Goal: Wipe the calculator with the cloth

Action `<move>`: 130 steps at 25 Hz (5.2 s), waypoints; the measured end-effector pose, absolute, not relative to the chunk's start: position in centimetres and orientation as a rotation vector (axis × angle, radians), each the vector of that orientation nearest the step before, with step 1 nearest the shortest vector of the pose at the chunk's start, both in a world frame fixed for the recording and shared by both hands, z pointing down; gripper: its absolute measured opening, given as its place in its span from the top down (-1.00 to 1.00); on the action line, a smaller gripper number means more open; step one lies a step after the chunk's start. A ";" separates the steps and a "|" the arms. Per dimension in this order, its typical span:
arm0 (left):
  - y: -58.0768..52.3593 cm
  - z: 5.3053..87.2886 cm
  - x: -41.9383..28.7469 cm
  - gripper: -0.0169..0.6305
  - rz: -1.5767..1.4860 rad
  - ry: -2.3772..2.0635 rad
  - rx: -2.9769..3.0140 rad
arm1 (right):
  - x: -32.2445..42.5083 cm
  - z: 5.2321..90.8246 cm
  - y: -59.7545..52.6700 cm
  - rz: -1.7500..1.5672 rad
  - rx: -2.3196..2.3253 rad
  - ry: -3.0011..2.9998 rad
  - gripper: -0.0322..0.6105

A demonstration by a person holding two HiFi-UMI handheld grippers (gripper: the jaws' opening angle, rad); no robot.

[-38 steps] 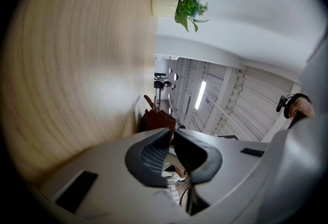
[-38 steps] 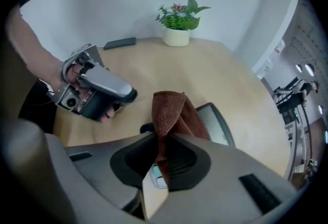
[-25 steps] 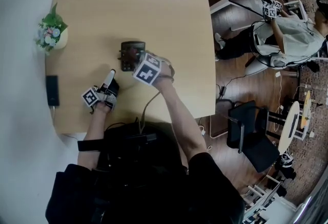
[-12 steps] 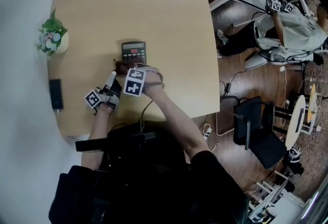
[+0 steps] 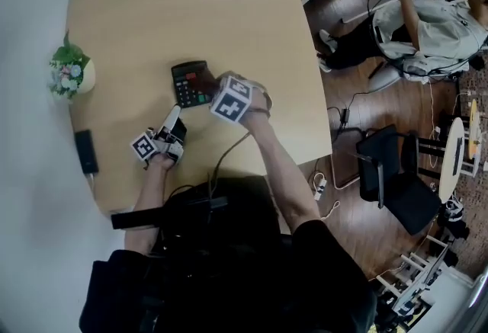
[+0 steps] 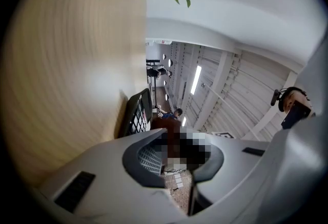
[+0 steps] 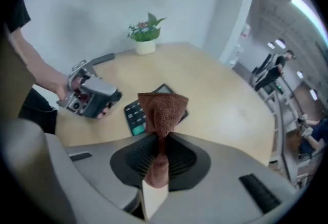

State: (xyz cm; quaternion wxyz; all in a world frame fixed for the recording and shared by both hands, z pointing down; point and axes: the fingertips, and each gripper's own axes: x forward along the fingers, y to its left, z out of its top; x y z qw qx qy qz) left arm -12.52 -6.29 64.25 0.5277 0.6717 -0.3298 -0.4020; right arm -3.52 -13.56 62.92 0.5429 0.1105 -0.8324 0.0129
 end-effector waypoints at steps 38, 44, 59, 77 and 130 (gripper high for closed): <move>-6.6 66.6 -11.8 0.86 -0.917 -0.760 1.513 | -5.8 69.2 -8.6 -0.084 0.025 -1.965 0.75; -6.7 66.6 -11.9 0.86 -0.921 -0.759 1.518 | -2.3 70.7 -1.8 0.061 -0.168 -1.890 0.75; -6.5 66.7 -11.6 0.89 -0.888 -0.793 1.529 | -7.1 68.0 -13.4 -0.015 0.209 -2.038 0.75; -7.9 66.7 -7.9 0.90 -0.799 -0.709 1.569 | -1.3 63.7 -18.4 0.699 0.622 -2.285 0.75; -5.0 66.4 -9.2 0.56 -0.902 -0.776 1.299 | -1.4 62.4 -18.5 0.701 0.572 -2.284 0.75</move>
